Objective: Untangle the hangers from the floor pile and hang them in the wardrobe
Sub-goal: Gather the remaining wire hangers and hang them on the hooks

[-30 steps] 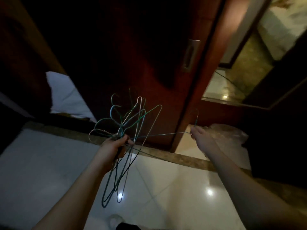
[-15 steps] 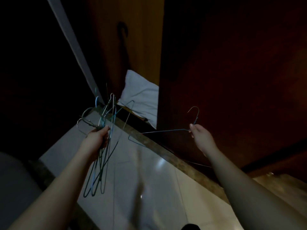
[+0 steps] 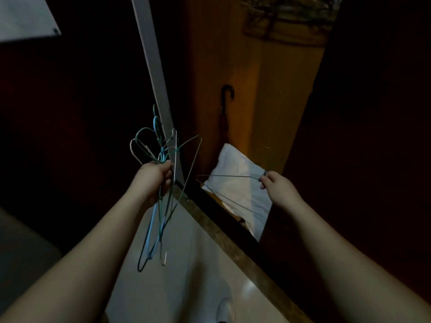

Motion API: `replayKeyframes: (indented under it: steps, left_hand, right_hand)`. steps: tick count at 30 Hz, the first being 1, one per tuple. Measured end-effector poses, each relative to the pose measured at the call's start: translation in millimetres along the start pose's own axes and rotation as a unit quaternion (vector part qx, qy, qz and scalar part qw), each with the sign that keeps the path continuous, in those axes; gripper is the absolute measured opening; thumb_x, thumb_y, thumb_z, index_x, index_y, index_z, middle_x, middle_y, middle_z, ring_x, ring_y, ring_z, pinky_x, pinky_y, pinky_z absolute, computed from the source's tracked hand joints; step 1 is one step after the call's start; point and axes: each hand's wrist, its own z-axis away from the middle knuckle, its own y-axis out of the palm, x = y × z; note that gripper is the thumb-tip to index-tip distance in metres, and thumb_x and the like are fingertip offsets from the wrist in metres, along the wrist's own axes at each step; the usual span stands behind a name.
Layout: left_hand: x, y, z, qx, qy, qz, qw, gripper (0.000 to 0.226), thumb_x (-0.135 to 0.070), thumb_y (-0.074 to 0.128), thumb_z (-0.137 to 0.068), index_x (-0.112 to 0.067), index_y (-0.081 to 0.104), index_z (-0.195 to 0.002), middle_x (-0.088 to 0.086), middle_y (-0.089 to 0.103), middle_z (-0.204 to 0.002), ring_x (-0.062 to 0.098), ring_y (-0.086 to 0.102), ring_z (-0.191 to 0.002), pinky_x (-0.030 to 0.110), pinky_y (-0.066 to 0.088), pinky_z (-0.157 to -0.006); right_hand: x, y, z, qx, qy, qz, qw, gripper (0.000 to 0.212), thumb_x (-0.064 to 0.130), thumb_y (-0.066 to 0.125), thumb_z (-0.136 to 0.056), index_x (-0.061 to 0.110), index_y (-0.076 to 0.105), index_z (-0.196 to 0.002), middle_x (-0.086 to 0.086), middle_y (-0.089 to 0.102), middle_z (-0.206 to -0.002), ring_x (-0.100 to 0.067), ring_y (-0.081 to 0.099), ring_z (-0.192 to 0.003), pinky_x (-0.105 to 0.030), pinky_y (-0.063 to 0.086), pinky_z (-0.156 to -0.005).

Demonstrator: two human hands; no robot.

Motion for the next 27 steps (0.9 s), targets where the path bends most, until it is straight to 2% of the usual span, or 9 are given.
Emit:
replayKeyframes:
  steps: [3, 7, 12, 18, 21, 23, 25, 27]
  left_hand:
    - [-38.2, 10.1, -51.0, -0.001, 0.024, 0.007, 1.000, 0.022, -0.017, 0.043, -0.103, -0.014, 0.051, -0.083, -0.006, 0.035, -0.047, 0.006, 0.029, -0.034, 0.015, 0.024, -0.035]
    - [-86.4, 22.1, -113.8, 0.007, 0.052, 0.009, 0.999, 0.021, -0.015, 0.043, -0.103, -0.011, 0.052, -0.085, -0.005, 0.039, -0.048, 0.005, 0.033, -0.034, 0.015, 0.027, -0.034]
    - [-128.6, 35.1, -186.2, 0.018, 0.082, 0.003, 0.996, 0.016, -0.020, 0.048, -0.102, -0.012, 0.056, -0.090, -0.003, 0.044, -0.059, 0.008, 0.038, -0.045, 0.016, 0.032, -0.039]
    - [-177.3, 62.0, -267.9, 0.065, 0.082, 0.080, 0.991, 0.008, -0.010, 0.044, -0.101, -0.006, 0.050, -0.102, 0.001, 0.044, -0.064, 0.010, 0.036, -0.046, 0.016, 0.031, -0.038]
    - [-203.0, 71.8, -309.2, 0.094, 0.090, 0.083, 0.988, 0.011, -0.008, 0.043, -0.100, -0.004, 0.051, -0.106, 0.001, 0.048, -0.063, 0.013, 0.037, -0.048, 0.016, 0.033, -0.037]
    - [-219.5, 79.4, -337.5, 0.121, 0.110, 0.077, 0.984, 0.012, -0.008, 0.044, -0.100, -0.003, 0.050, -0.108, 0.002, 0.050, -0.065, 0.012, 0.039, -0.046, 0.017, 0.035, -0.038]
    - [-237.0, 88.5, -363.8, 0.153, 0.126, 0.073, 0.977, 0.009, -0.009, 0.045, -0.100, -0.004, 0.048, -0.107, 0.003, 0.049, -0.066, 0.011, 0.040, -0.043, 0.017, 0.036, -0.040]
    - [-257.5, 96.8, -387.2, 0.186, 0.135, 0.068, 0.971, 0.006, -0.009, 0.045, -0.101, -0.005, 0.046, -0.106, 0.003, 0.049, -0.068, 0.010, 0.041, -0.042, 0.018, 0.038, -0.041]
  right_hand:
    - [31.8, 5.1, -60.7, -0.009, -0.011, -0.031, 0.999, 0.025, 0.031, 0.041, -0.103, 0.018, 0.060, -0.093, 0.001, 0.063, -0.085, -0.014, 0.050, -0.061, -0.028, 0.033, -0.050]
    - [71.7, -1.2, -135.9, -0.043, -0.021, -0.055, 0.997, 0.025, 0.035, 0.040, -0.103, 0.021, 0.059, -0.097, -0.001, 0.064, -0.084, -0.017, 0.051, -0.063, -0.029, 0.034, -0.053]
    - [116.2, -15.8, -209.9, -0.084, -0.047, -0.045, 0.994, 0.032, 0.037, 0.041, -0.103, 0.014, 0.059, -0.117, 0.000, 0.061, -0.085, -0.012, 0.052, -0.065, -0.026, 0.034, -0.052]
    - [158.5, -41.9, -285.5, -0.167, -0.053, -0.013, 0.985, 0.032, 0.036, 0.045, -0.102, 0.012, 0.056, -0.120, -0.003, 0.062, -0.092, -0.017, 0.054, -0.072, -0.028, 0.035, -0.054]
    - [179.7, -55.0, -320.6, -0.208, -0.054, 0.001, 0.977, 0.030, 0.037, 0.045, -0.102, 0.013, 0.057, -0.115, -0.001, 0.061, -0.086, -0.020, 0.054, -0.072, -0.030, 0.040, -0.060]
    - [196.2, -63.6, -341.3, -0.246, -0.051, 0.027, 0.968, 0.029, 0.039, 0.042, -0.102, 0.016, 0.058, -0.111, 0.002, 0.059, -0.081, -0.020, 0.054, -0.074, -0.036, 0.042, -0.077]
    - [212.1, -71.8, -358.2, -0.294, -0.033, 0.067, 0.953, 0.028, 0.040, 0.039, -0.103, 0.023, 0.057, -0.113, 0.004, 0.059, -0.081, -0.019, 0.050, -0.079, -0.038, 0.032, -0.088]
    - [226.7, -80.3, -372.7, -0.335, -0.009, 0.091, 0.938, 0.030, 0.041, 0.037, -0.103, 0.024, 0.057, -0.118, 0.003, 0.060, -0.080, -0.018, 0.050, -0.079, -0.036, 0.025, -0.084]
